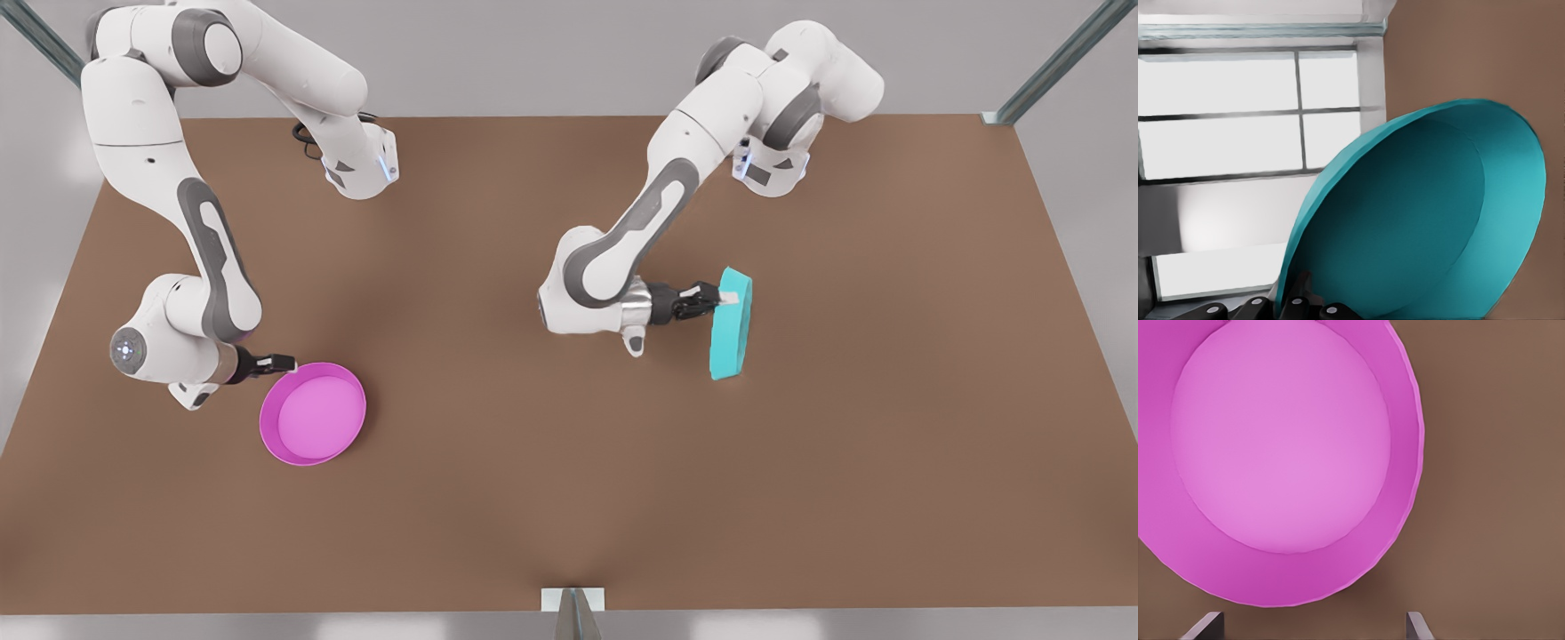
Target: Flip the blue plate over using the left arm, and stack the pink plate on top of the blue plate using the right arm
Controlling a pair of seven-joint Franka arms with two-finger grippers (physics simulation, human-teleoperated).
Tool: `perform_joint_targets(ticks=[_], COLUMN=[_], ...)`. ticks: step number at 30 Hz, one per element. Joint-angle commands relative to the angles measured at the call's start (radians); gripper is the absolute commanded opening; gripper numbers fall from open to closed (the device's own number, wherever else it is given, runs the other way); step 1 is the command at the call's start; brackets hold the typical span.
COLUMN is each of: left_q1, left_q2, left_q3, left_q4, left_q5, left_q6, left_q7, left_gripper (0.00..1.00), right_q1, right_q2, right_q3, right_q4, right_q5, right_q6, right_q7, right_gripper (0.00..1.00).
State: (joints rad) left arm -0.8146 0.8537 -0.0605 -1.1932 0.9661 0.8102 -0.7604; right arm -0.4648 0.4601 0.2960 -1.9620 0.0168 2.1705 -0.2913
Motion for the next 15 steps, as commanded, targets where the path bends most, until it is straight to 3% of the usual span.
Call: perform_joint_targets(ticks=[1, 10, 15], left_q1=[-0.005, -0.189, -0.225], left_q2=[0.004, 0.162, 0.206], left_q3=[0.001, -0.001, -0.001], left_q4=[0.000, 0.001, 0.001], left_q5=[0.003, 0.092, 0.083], left_q6=[-0.002, -0.092, -0.097], left_q7=[-0.008, -0.204, -0.254], left_gripper=[0.21, 0.21, 0.21], right_q1=[0.000, 0.112, -0.029], right_q2=[0.000, 0.032, 0.075], right_q3=[0.000, 0.034, 0.029], right_q4=[0.000, 0.146, 0.121], right_q5=[0.000, -0.006, -0.018], right_q6=[0.000, -0.032, -0.026], right_q7=[0.000, -0.020, -0.091], right_gripper=[1.00, 1.00, 1.00])
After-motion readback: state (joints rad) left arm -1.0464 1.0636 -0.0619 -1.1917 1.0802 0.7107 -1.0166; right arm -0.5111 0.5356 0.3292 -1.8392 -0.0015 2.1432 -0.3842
